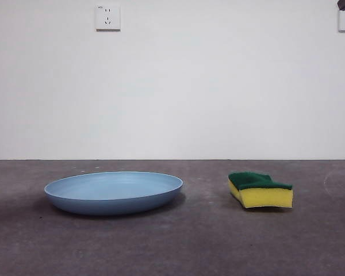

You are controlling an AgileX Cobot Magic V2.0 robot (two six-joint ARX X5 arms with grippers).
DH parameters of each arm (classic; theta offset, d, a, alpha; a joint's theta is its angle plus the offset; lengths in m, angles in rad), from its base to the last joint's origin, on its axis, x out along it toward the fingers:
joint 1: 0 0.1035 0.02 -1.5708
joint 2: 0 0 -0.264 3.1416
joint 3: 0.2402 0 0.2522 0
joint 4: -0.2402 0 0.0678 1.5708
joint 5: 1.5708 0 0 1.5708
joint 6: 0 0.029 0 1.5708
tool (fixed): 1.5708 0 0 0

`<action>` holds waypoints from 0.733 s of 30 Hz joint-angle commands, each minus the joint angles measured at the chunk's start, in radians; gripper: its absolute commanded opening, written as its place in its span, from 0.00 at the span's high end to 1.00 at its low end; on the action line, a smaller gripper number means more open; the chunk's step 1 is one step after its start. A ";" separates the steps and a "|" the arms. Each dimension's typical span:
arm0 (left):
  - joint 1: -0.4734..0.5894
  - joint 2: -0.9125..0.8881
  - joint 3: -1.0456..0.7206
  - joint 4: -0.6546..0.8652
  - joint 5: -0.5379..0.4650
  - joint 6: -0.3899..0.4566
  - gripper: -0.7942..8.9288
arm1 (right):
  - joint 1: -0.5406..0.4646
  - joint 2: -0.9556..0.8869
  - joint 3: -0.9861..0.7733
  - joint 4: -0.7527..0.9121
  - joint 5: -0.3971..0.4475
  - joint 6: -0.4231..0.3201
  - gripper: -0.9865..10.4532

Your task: Pick up the plate,pick up the cloth,clean the plate with the cloth

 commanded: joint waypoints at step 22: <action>0.319 -0.467 -0.566 0.202 0.140 -0.042 0.92 | 0.002 -0.002 -0.006 0.010 0.003 0.010 0.91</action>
